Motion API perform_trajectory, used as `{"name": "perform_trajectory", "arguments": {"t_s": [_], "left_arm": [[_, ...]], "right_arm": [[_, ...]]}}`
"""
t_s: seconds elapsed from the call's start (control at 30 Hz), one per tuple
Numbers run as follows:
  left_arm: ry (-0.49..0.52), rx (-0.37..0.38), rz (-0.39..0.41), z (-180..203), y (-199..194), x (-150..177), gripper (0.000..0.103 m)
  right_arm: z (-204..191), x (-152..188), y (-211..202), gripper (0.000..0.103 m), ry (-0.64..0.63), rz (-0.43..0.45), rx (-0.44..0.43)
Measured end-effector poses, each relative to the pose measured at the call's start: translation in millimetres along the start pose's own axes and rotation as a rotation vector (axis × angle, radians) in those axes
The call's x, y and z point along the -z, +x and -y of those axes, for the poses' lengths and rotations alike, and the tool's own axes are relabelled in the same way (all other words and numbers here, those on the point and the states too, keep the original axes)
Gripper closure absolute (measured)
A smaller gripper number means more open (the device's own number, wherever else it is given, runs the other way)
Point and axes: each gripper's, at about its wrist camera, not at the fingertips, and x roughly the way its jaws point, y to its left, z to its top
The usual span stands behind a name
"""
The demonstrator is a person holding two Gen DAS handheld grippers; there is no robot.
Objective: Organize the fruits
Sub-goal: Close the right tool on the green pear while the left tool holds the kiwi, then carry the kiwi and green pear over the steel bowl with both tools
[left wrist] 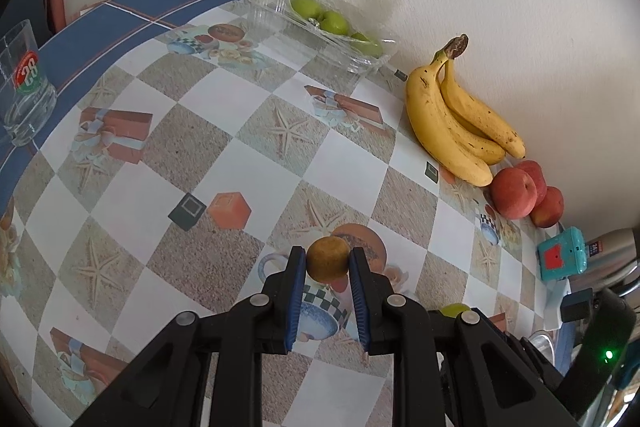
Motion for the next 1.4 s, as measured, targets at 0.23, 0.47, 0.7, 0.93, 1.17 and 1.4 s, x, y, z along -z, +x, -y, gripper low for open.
{"name": "perform_trajectory", "arguments": {"t_s": [0.23, 0.47, 0.7, 0.93, 1.17, 1.4], "left_arm": [[0.009, 0.016, -0.003, 13, -16, 9, 0.079], [0.049, 0.029, -0.001, 34, -38, 32, 0.079], [0.075, 0.016, 0.029, 38, -63, 47, 0.079], [0.097, 0.039, 0.018, 46, -78, 70, 0.079], [0.069, 0.051, -0.039, 41, -73, 86, 0.079], [-0.018, 0.057, -0.147, 23, -45, 93, 0.079]], "right_arm": [[3, 15, -25, 0.05, 0.028, 0.021, -0.012], [8, 36, -55, 0.05, 0.065, 0.044, -0.025], [19, 61, -84, 0.05, 0.118, 0.063, -0.03], [28, 85, -110, 0.067, 0.165, 0.086, -0.042], [33, 106, -114, 0.067, 0.171, 0.079, -0.038], [26, 119, -95, 0.065, 0.152, 0.011, -0.096]]}}
